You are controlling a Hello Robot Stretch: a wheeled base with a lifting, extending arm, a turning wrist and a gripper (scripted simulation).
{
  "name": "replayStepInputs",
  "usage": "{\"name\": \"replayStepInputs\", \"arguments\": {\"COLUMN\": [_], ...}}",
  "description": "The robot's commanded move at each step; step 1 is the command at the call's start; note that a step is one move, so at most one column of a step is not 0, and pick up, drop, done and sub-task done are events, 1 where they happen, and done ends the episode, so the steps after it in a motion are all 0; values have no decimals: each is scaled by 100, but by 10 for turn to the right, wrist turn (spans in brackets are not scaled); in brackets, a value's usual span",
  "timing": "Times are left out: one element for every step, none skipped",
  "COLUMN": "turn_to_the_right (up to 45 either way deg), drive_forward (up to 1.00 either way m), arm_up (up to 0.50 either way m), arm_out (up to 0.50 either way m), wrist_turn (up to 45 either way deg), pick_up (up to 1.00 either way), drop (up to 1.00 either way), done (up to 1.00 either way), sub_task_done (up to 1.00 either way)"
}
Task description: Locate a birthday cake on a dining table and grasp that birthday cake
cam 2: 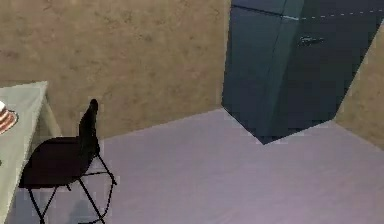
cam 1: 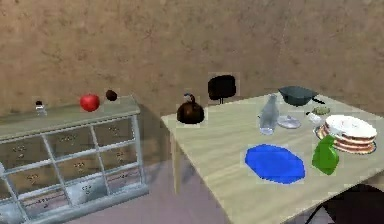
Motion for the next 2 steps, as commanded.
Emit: {"name": "replayStepInputs", "arguments": {"turn_to_the_right": [450,270], "drive_forward": [0,0], "arm_up": [0,0], "arm_out": [0,0], "wrist_turn": [0,0], "pick_up": [0,0], "drop": [0,0], "done": [0,0], "sub_task_done": [0,0]}}
